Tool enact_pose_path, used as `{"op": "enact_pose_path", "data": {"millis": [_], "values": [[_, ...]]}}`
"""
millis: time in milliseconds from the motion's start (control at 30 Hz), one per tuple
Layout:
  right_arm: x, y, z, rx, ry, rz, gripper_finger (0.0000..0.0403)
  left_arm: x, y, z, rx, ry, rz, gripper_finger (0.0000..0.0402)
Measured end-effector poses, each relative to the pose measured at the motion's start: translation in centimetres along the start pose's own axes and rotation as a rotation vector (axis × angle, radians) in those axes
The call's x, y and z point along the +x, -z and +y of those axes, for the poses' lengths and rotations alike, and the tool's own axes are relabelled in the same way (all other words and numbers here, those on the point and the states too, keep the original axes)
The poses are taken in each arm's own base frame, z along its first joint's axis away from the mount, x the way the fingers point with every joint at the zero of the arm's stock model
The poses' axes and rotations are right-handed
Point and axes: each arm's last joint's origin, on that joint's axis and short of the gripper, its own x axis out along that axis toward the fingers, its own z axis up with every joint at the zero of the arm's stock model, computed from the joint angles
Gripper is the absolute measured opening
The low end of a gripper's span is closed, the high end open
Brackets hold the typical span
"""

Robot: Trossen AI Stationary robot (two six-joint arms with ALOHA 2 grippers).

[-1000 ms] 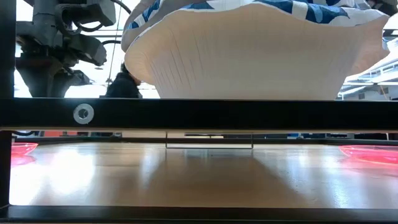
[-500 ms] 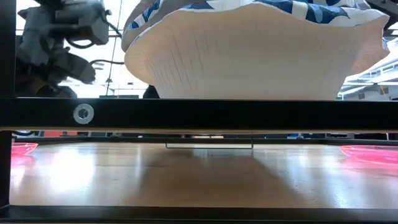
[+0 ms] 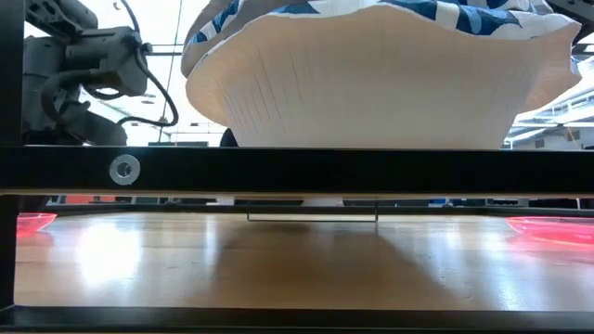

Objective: Place and stack plates onto a shelf
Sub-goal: Stack the left pink transparent plate on the green transparent plate on the shelf

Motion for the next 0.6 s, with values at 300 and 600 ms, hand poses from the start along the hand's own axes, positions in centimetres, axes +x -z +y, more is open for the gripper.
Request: {"op": "enact_pose_path", "data": {"millis": [300,600], "values": [[0.01,0.0,0.0,0.0,0.001,0.001,0.0156,0.59,0.45,0.16,-0.041,0.027,0.012,0.0124],[0.01,0.0,-0.01,0.0,0.001,0.0,0.0156,0.63,0.49,0.2,-0.042,0.022,0.013,0.0063]]}}
